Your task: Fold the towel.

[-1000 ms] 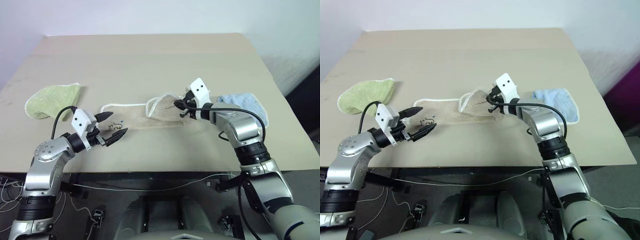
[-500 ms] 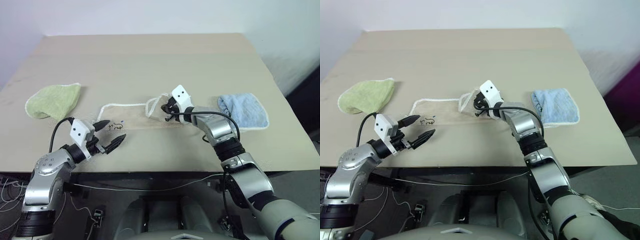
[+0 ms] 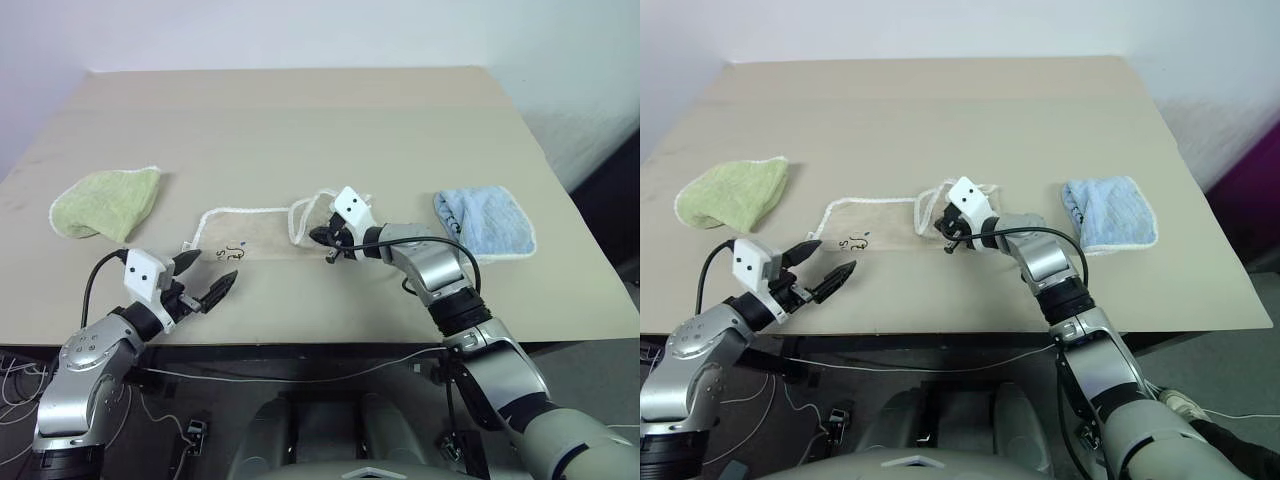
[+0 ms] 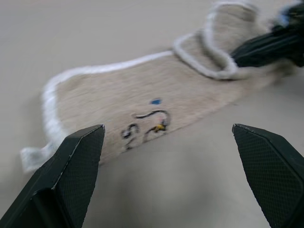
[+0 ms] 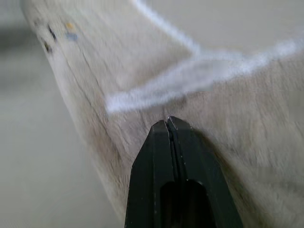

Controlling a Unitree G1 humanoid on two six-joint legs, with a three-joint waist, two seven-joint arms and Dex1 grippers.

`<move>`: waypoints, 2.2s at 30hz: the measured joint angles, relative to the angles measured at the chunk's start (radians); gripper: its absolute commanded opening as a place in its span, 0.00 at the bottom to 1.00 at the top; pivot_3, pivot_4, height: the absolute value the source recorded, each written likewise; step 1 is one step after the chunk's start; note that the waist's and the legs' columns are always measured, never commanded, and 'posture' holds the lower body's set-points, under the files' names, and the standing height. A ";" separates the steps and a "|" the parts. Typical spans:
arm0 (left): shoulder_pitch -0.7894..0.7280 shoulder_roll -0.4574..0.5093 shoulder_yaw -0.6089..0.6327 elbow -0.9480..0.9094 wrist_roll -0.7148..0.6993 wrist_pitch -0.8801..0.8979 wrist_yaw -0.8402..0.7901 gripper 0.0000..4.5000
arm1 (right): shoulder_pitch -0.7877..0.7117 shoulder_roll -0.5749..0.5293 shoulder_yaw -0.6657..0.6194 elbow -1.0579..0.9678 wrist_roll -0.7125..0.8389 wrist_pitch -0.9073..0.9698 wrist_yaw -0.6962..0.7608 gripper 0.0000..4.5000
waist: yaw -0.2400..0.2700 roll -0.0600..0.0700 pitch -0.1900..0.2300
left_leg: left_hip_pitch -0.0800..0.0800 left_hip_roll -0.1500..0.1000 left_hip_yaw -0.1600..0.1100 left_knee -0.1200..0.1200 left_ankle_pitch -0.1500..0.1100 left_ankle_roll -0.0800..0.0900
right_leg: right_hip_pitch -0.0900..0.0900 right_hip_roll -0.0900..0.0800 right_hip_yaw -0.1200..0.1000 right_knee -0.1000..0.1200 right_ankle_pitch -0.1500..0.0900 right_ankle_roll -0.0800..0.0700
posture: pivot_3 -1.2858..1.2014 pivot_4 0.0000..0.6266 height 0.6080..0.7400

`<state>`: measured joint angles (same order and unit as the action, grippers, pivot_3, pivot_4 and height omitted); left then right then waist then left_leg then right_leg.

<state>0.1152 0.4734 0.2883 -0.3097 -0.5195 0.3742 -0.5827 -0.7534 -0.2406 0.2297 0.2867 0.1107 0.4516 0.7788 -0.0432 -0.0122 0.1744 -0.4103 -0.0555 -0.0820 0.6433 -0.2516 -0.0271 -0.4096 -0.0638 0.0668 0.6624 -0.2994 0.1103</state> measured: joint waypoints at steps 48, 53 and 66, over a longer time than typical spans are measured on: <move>-0.386 -0.339 0.200 0.252 -0.733 0.286 0.796 0.00 | 0.126 -0.184 -0.123 -0.339 0.091 0.066 -0.036 0.00 | 0.031 -0.002 -0.001 | 0.001 -0.001 -0.001 0.004 0.000 -0.001 | 0.003 0.001 -0.002 0.000 0.000 0.000 | 0.52 0.24 1.00; -0.386 -0.319 0.225 0.252 -0.733 0.257 0.762 0.00 | 0.147 -0.201 -0.123 -0.357 0.091 0.067 -0.037 0.00 | 0.030 -0.002 -0.001 | 0.001 -0.001 -0.001 0.003 0.000 -0.001 | 0.003 0.001 -0.002 0.000 0.000 0.000 | 0.52 0.24 1.00; -0.433 -0.025 0.189 0.192 -0.633 0.272 0.520 0.00 | 0.254 -0.251 -0.123 -0.377 0.091 0.087 -0.025 0.00 | 0.034 -0.003 0.000 | 0.001 -0.002 -0.002 0.003 0.000 -0.001 | 0.004 0.001 -0.002 -0.001 0.000 0.000 | 0.52 0.24 1.00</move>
<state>-0.3177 0.4481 0.4772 -0.1178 -1.1525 0.6457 -0.0622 -0.4993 -0.4911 0.1066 -0.0903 0.2019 0.5388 0.7534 -0.0094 -0.0148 0.1744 -0.4097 -0.0574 -0.0837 0.6464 -0.2512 -0.0276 -0.4056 -0.0631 0.0644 0.6615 -0.2993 0.1104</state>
